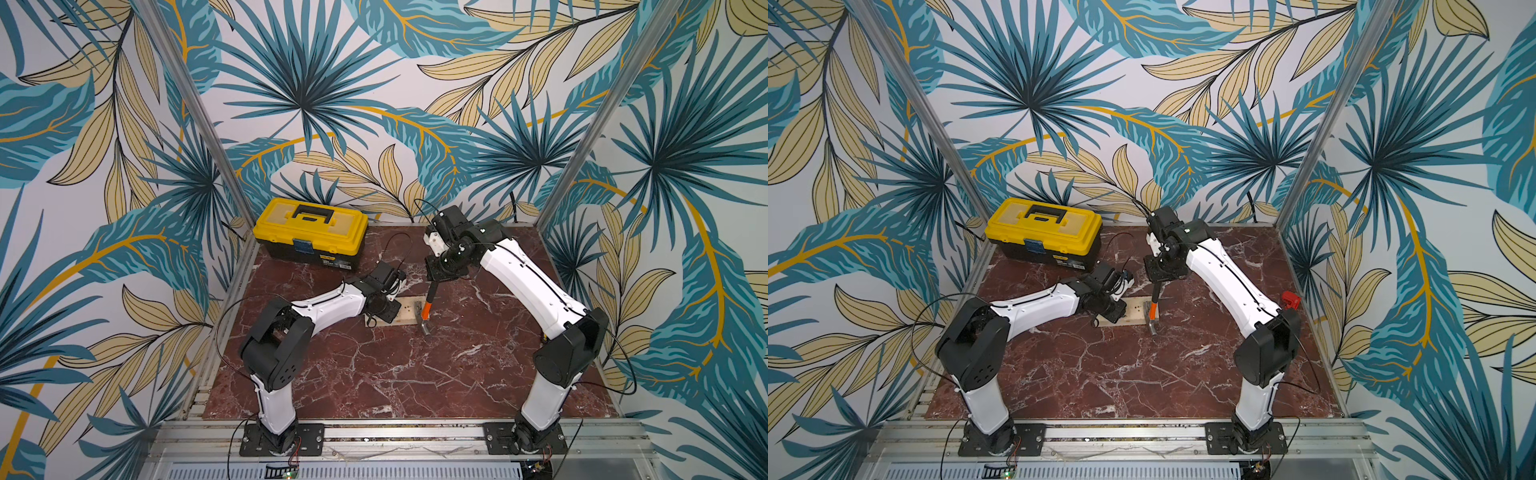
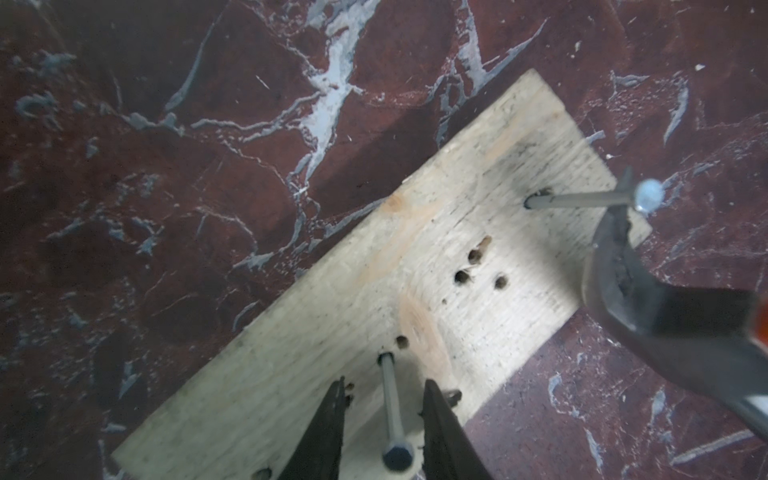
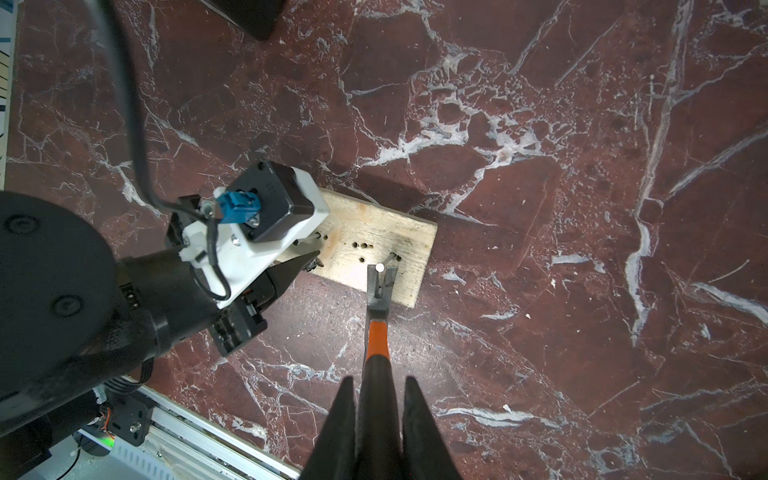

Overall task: Use a claw hammer to pull out a nail
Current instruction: Remove the nail from the mounting plate.

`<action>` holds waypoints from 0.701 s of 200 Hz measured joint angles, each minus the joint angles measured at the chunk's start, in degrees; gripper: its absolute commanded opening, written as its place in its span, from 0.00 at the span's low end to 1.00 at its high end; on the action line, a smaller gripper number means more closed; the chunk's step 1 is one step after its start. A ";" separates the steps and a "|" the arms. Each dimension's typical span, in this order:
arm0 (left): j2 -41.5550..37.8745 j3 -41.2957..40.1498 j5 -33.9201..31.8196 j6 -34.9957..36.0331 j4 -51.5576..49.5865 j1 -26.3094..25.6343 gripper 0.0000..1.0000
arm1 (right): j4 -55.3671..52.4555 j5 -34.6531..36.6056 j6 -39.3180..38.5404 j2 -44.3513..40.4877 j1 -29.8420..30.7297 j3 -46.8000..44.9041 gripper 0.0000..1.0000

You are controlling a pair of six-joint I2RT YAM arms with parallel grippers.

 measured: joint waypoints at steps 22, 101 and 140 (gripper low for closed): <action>0.00 0.00 0.00 -0.02 0.02 -0.02 0.33 | 0.24 0.92 -0.22 0.02 0.28 0.39 0.00; 0.00 0.00 0.00 -0.39 0.02 -0.15 0.32 | 4.57 4.87 -0.17 -2.12 2.45 -3.74 0.00; 0.00 -0.02 -0.02 -0.44 0.02 -0.15 0.32 | 10.93 6.08 0.52 -7.89 3.23 -12.04 0.00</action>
